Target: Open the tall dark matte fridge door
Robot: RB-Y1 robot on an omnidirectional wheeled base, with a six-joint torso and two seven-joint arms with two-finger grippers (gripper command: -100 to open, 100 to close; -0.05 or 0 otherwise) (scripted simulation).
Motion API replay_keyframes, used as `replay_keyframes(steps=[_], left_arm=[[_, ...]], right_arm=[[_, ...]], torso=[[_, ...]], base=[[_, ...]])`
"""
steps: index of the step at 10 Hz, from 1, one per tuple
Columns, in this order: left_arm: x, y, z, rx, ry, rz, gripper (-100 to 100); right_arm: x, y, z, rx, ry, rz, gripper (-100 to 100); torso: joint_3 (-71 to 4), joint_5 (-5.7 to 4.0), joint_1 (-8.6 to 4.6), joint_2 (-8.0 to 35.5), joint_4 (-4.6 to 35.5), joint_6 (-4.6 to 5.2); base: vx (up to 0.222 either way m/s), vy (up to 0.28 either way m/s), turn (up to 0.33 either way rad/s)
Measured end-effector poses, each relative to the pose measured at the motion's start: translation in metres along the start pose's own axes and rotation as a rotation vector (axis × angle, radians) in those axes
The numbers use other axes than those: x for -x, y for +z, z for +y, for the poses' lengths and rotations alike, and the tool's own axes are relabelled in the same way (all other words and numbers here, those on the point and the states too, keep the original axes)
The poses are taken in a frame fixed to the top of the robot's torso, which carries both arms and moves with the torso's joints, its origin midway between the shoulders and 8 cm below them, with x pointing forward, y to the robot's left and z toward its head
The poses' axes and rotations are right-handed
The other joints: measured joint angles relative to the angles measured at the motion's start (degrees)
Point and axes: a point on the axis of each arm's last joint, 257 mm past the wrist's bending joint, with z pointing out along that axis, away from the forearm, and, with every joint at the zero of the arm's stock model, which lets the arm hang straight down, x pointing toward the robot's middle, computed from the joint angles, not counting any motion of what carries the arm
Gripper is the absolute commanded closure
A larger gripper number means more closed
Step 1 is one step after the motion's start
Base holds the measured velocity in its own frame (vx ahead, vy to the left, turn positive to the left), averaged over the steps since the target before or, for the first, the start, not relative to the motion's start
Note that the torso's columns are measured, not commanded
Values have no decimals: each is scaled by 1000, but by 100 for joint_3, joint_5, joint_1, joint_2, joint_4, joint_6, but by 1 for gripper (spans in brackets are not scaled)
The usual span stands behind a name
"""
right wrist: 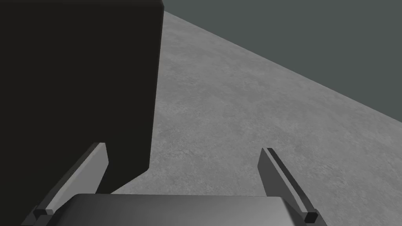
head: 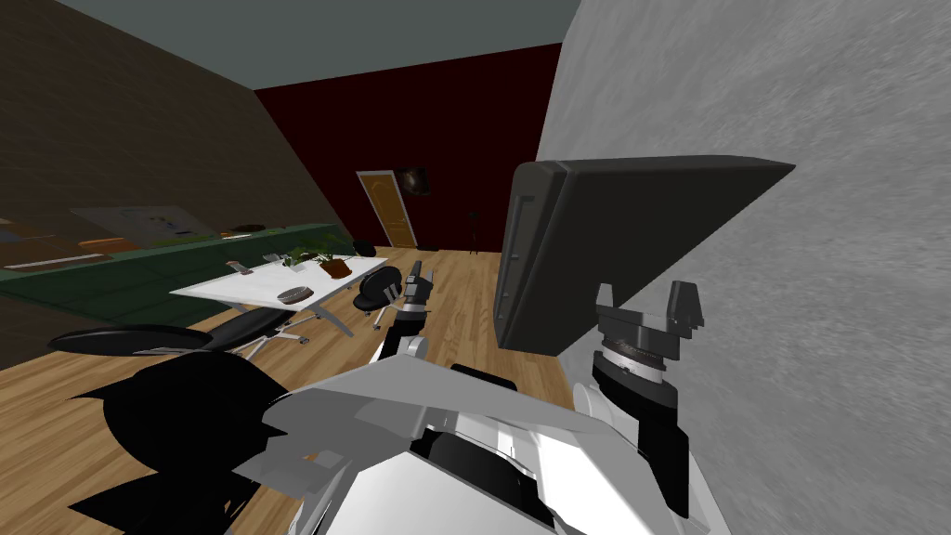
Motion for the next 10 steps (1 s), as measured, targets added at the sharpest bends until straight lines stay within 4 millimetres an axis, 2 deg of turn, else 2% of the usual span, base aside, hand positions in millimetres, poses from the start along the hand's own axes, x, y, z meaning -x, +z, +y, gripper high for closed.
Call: replay_keyframes(steps=[2, 9, 10], left_arm=[[0, 0, 0, 0, 0, 0, 0], [0, 0, 0, 0, 0, 0, 0], [0, 0, 0, 0, 0, 0, 0]], right_arm=[[0, 0, 0, 0, 0, 0, 0], [0, 0, 0, 0, 0, 0, 0], [0, 0, 0, 0, 0, 0, -100]], torso=[[-1200, 0, 0, 597, 600, 0], [-7073, 0, 0, 3539, 3537, 0], [-7919, 0, 0, 3962, 3960, 0]], base=[[0, 0, 0], [0, 0, 0], [8, 15, -18]])
